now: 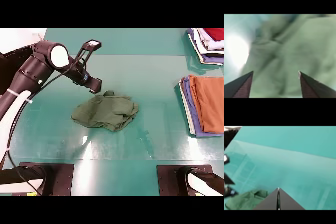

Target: Fold the shirts.

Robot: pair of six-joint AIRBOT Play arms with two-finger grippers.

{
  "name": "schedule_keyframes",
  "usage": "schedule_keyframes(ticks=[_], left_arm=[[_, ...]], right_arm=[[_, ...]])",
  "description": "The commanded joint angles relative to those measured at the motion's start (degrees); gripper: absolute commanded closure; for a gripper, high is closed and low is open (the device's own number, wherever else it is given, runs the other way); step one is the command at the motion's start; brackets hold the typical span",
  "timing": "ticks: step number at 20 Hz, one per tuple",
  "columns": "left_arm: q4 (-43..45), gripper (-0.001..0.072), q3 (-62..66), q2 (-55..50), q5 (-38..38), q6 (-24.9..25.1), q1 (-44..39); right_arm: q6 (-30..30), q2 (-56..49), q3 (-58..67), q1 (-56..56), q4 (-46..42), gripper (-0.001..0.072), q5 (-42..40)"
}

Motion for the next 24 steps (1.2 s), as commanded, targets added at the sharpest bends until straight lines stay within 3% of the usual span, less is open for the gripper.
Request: schedule_keyframes(ticks=[1, 5, 9, 13, 14, 16, 17, 22, 23, 24], left_arm=[[-0.09, 0.0061, -1.16, -4.52, -0.37, -0.9, 6.93], [-3.74, 0.0061, -10.34, -5.73, -0.09, 0.22, 10.93], [-10.62, 0.0061, -19.61, -5.73, 5.92, 3.21, 10.91], [-12.0, 0.0063, -20.76, -5.75, 8.79, 3.15, 10.91], [-12.04, 0.0107, -20.76, -5.73, 9.11, 3.1, 10.91], [-12.04, 0.0602, -20.48, -5.68, 9.46, 3.1, 10.91], [-12.02, 0.0679, -20.0, -5.57, 9.75, 3.13, 10.91], [-12.02, 0.0679, -12.11, -3.65, 9.05, 3.1, 10.91], [-12.02, 0.0679, -10.93, -3.21, 8.96, 3.13, 10.91], [-12.02, 0.0679, -10.08, -2.95, 8.87, 3.15, 10.91]], right_arm=[[1.53, -0.87, -0.39, -0.04, 0.09, 0.0689, 3.06], [2.12, -0.92, -8.48, -0.04, 0.11, 0.0689, 2.36], [2.14, -0.81, -18.14, -0.02, 0.52, 0.0689, 0.09], [2.19, -0.83, -24.46, -0.02, 0.61, 0.0689, -1.25], [2.19, -0.83, -25.53, -0.02, 0.61, 0.0689, -1.27], [2.19, -0.81, -27.61, -0.02, 0.59, 0.0689, -1.27], [2.19, -0.81, -28.92, -0.02, 0.57, 0.0689, -1.25], [3.08, -1.01, -41.92, 0.02, 0.61, 0.0686, -3.58], [3.48, -1.57, -45.46, 0.57, 0.63, 0.0646, -4.94], [3.56, -2.84, -49.13, 1.38, 0.63, 0.0408, -6.75]])
